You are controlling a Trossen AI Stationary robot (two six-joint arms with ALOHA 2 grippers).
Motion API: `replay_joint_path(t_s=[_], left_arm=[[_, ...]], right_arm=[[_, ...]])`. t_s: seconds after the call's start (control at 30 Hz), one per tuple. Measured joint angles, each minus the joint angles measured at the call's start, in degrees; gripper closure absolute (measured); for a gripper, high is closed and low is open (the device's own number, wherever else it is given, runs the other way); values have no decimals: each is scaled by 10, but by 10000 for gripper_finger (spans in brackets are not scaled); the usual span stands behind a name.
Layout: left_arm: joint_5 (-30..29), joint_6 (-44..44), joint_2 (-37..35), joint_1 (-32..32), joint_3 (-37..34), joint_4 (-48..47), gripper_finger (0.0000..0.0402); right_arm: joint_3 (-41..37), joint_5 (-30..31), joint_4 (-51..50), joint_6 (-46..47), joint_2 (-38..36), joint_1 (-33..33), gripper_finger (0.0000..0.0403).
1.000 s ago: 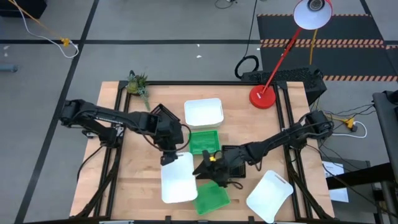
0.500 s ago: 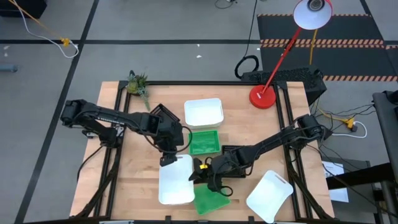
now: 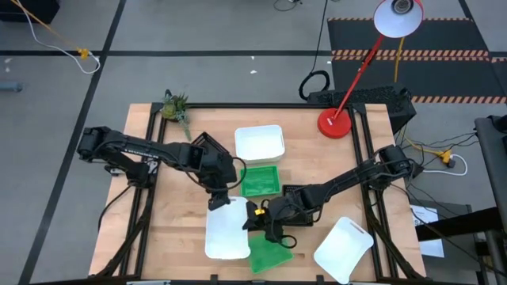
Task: Stack baskets by color
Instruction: Stack the bottom left white bin on the top white bin
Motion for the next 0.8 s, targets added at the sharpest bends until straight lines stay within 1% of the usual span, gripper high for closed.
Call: replay_joint_path(t_s=[0.07, 0.17, 0.37, 0.5, 0.6, 0.7, 0.8], left_arm=[[-8, -16, 0, 0, 0, 14, 397], [-13, -33, 0, 0, 0, 43, 380], [-14, -50, 0, 0, 0, 84, 329], [-23, -50, 0, -5, 0, 121, 297], [-36, -7, 0, -10, 0, 155, 268], [-73, 61, 0, -20, 0, 182, 235], [-101, 99, -1, -27, 0, 186, 198]], right_arm=[[0, -1, 0, 0, 0, 0, 351], [0, -1, -4, 0, 0, 0, 363], [0, -1, -8, 1, 0, 0, 397], [0, -1, -9, 1, 0, 0, 398], [0, 0, -9, 2, 0, 0, 400], [0, 0, -9, 2, 0, 1, 401], [0, 0, -12, 3, 0, 1, 402]])
